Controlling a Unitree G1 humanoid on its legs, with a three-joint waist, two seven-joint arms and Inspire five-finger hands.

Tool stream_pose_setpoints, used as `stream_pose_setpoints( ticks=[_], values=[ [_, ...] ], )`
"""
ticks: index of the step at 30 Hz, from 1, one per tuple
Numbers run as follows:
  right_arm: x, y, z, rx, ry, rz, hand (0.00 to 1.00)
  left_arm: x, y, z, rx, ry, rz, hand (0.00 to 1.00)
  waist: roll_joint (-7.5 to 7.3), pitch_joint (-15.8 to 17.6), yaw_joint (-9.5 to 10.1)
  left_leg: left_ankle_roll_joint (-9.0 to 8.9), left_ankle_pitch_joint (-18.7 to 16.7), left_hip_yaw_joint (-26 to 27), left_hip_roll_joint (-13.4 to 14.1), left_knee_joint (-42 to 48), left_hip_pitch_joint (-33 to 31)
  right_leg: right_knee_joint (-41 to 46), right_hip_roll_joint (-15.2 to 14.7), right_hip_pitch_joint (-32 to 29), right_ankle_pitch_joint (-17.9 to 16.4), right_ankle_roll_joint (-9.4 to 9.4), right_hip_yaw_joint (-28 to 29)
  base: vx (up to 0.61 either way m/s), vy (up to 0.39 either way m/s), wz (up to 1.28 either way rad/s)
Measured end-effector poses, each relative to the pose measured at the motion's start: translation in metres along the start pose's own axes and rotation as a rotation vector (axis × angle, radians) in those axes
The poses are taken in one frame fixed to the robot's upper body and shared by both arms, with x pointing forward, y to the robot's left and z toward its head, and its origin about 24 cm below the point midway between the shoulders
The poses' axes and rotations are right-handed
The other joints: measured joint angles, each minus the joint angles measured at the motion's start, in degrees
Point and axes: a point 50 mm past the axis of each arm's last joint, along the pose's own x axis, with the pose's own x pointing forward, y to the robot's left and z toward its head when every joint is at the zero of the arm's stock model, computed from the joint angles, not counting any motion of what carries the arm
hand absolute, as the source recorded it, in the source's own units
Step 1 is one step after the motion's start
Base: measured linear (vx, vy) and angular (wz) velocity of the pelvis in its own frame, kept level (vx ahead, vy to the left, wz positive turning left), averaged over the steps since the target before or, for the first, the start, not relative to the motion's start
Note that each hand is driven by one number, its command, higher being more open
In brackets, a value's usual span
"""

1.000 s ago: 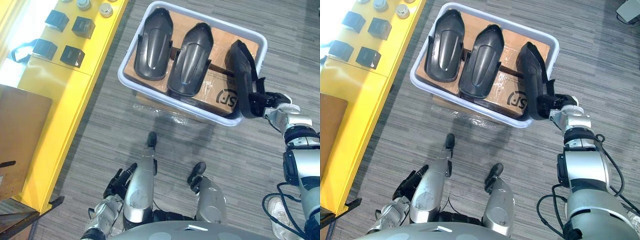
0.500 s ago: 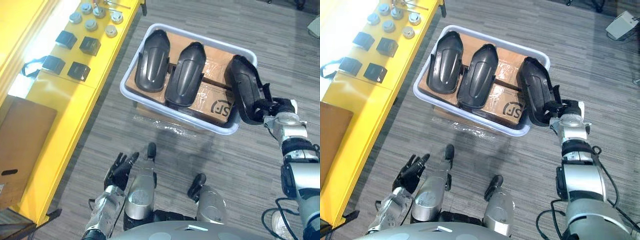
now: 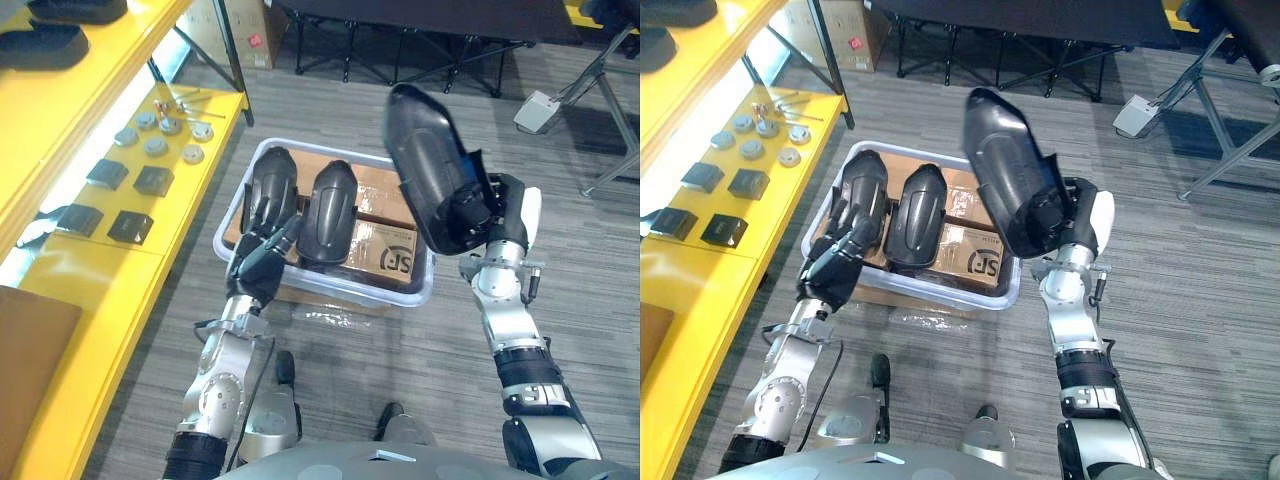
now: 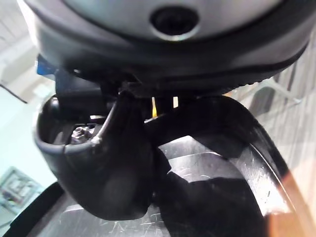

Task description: Walk over and take three plastic housings, then place them on the shelf

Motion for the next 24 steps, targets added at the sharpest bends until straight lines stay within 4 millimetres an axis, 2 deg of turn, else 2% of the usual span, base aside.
stream_pose_setpoints(
  ticks=[2,5,8,15,21,22,24],
  values=[
    [-0.008,0.013,0.006,0.016,-0.049,0.053,0.0,0.004,-0.008,-0.014,-0.029,0.081,-0.011,1.0,0.93,-0.8,-1.05,-0.16,-0.2,0.4,0.6,0.0,0.0,-1.2,0.7,-0.1,0.9,-0.28,0.1,-0.13,0.001,-0.15],
    [-0.021,0.027,0.006,0.053,-0.058,0.098,0.0,0.007,-0.015,-0.027,-0.025,0.152,-0.005,1.0,1.01,-2.0,-1.46,-0.32,-0.4,1.0,1.1,0.0,-0.1,-2.9,1.3,-0.1,1.4,-0.74,0.5,-0.11,0.004,-0.14],
    [-0.039,0.044,0.008,0.078,-0.081,0.176,0.0,0.012,-0.014,-0.036,0.006,0.195,0.031,1.0,0.76,-3.9,-1.82,-0.22,-0.4,1.8,1.3,0.0,-0.3,-4.4,1.5,-0.2,2.6,-0.9,0.9,-0.03,-0.005,-0.13],
    [-0.06,0.072,0.022,0.127,-0.156,0.337,0.0,0.019,-0.01,-0.05,0.073,0.271,0.076,1.0,-0.37,-5.3,-1.34,0.16,0.2,2.6,1.6,0.0,-0.7,-6.6,1.9,0.5,4.7,-0.64,1.5,0.02,-0.013,-0.06],
    [-0.081,0.079,0.002,0.155,-0.051,0.389,0.0,0.014,-0.002,-0.056,0.145,0.308,0.112,1.0,-0.99,-6.5,-1.21,0.07,0.1,1.7,1.4,0.0,-0.2,-7.2,1.9,1.9,4.7,-0.63,0.9,0.01,-0.007,0.07],
    [-0.086,0.079,-0.003,0.155,-0.035,0.399,0.0,0.013,0.0,-0.056,0.15,0.308,0.128,0.0,-1.02,-6.9,-1.25,-0.07,0.0,1.7,1.5,0.0,-0.2,-7.4,2.0,1.9,4.7,-0.64,0.9,0.0,0.0,0.0],
    [-0.092,0.079,-0.009,0.178,-0.004,0.411,0.0,0.013,0.003,-0.055,0.152,0.286,0.157,0.0,-1.04,-7.0,-1.24,-0.38,-0.3,1.6,1.6,0.0,-0.3,-7.9,2.2,2.0,4.7,-0.7,0.9,-0.04,-0.009,-0.03]
  ],
)
